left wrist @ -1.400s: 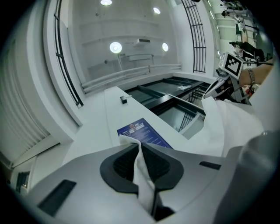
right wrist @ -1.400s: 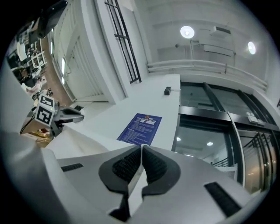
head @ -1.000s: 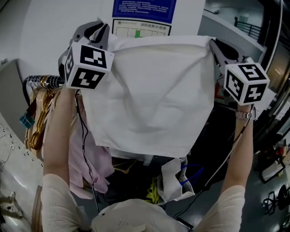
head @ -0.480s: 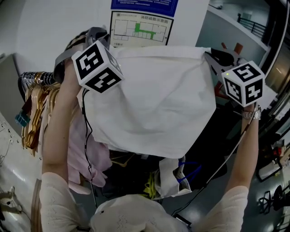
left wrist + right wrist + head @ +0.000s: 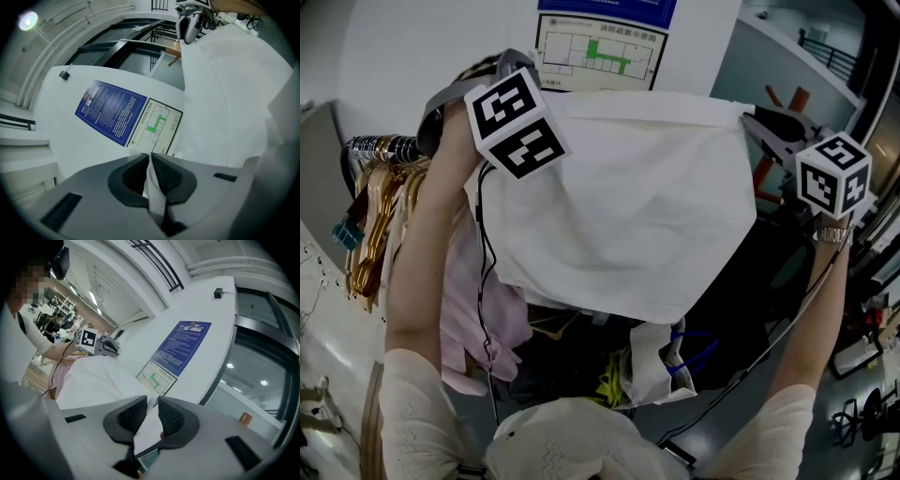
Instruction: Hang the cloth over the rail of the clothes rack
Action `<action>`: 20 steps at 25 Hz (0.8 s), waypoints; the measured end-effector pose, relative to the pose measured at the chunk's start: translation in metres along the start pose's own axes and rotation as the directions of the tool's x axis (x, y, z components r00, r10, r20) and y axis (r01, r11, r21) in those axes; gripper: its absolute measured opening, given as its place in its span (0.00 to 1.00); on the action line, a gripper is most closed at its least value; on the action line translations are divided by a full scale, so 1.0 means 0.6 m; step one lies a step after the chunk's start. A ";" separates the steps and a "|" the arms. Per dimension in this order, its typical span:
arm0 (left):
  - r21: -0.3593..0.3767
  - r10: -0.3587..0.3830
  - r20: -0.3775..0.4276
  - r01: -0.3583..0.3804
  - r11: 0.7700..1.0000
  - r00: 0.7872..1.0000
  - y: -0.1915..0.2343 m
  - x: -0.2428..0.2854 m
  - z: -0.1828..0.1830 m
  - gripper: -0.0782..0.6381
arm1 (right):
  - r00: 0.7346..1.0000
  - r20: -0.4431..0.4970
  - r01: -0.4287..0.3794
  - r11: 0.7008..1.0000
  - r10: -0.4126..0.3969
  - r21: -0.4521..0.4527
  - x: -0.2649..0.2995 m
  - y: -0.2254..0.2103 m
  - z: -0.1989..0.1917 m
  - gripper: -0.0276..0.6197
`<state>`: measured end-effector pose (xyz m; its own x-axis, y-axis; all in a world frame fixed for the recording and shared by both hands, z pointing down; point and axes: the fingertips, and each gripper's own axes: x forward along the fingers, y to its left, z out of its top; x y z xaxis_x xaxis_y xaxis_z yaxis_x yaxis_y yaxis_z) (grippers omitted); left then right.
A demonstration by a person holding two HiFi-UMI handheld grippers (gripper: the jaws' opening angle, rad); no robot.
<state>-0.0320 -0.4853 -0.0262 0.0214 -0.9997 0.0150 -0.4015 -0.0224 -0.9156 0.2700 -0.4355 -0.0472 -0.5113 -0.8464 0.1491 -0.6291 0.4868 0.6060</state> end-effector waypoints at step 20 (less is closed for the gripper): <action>-0.082 -0.085 0.184 0.102 0.991 0.979 0.006 -0.033 0.015 0.14 | 0.977 0.096 -0.117 0.859 0.189 -0.498 -0.014 0.389 0.140 0.15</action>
<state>-0.0259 -0.4654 -0.0333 0.2241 -0.9744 0.0189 -0.4712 -0.1253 -0.8731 0.0784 -0.2966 0.0272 -0.6748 -0.7144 0.1852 -0.1887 0.4097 0.8925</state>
